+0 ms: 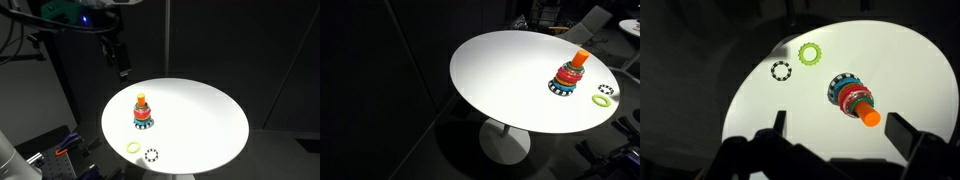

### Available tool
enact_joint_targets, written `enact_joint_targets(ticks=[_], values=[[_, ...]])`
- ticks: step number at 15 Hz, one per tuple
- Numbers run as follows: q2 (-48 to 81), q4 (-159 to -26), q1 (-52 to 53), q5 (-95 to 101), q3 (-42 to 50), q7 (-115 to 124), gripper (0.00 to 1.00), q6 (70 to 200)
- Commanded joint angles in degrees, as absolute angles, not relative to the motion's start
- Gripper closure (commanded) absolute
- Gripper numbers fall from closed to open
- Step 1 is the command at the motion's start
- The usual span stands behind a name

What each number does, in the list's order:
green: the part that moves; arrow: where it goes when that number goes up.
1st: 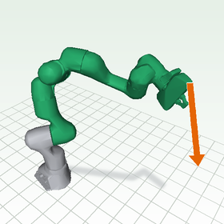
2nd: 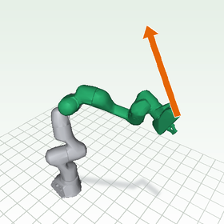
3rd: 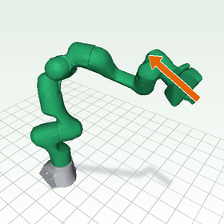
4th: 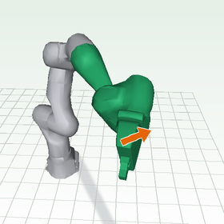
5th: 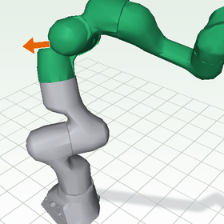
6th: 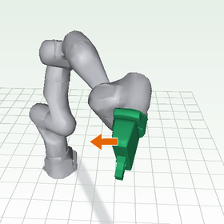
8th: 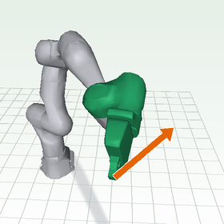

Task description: Put the black and white circular object on the wooden object

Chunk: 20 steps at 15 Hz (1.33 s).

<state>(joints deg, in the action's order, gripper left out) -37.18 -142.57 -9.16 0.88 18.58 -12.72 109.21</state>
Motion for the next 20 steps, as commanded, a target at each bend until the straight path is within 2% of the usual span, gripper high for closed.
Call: enact_joint_targets(ticks=[1,11,20], values=[[-28.5,-137.4,-9.2,-0.9,18.2,-12.2,0.00,109.3],[-13.0,-131.3,-9.3,-4.3,18.6,-21.3,0.00,106.3],[-11.0,-131.6,-10.1,-3.4,17.2,-22.1,0.00,108.1]])
